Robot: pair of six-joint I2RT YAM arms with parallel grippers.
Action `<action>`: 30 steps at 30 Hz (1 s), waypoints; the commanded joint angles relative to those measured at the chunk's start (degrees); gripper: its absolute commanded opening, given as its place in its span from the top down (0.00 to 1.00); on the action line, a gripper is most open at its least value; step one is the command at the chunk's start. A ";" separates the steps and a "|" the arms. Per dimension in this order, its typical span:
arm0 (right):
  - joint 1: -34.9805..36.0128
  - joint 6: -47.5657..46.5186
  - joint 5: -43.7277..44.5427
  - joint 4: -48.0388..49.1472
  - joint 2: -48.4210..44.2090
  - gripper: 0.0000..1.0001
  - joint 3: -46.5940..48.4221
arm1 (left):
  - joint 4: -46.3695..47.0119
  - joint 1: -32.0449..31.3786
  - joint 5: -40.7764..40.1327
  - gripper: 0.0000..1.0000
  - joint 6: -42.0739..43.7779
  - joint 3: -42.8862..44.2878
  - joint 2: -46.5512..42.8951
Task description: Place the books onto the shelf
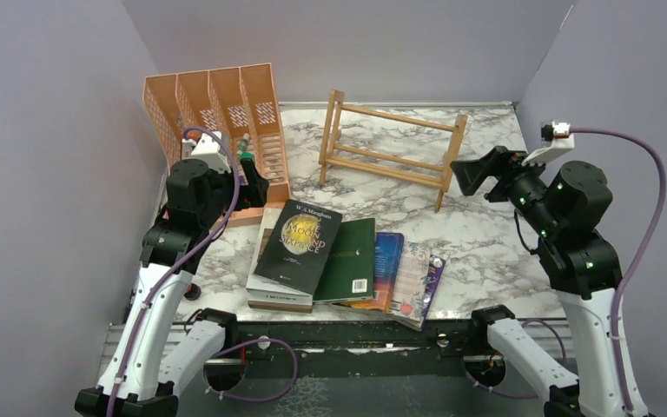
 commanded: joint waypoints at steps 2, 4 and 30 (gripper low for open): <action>-0.68 0.38 -7.47 1.23 0.15 0.02 -4.44 | 5.44 1.15 7.14 0.03 -1.64 -2.41 -2.92; -0.78 0.24 -9.28 1.99 0.42 0.01 -6.22 | 6.36 1.29 8.33 0.02 -1.72 -2.83 -3.62; 25.54 26.52 -13.63 42.72 30.20 0.09 -26.86 | 18.69 1.64 21.86 0.03 -14.97 -18.70 -9.88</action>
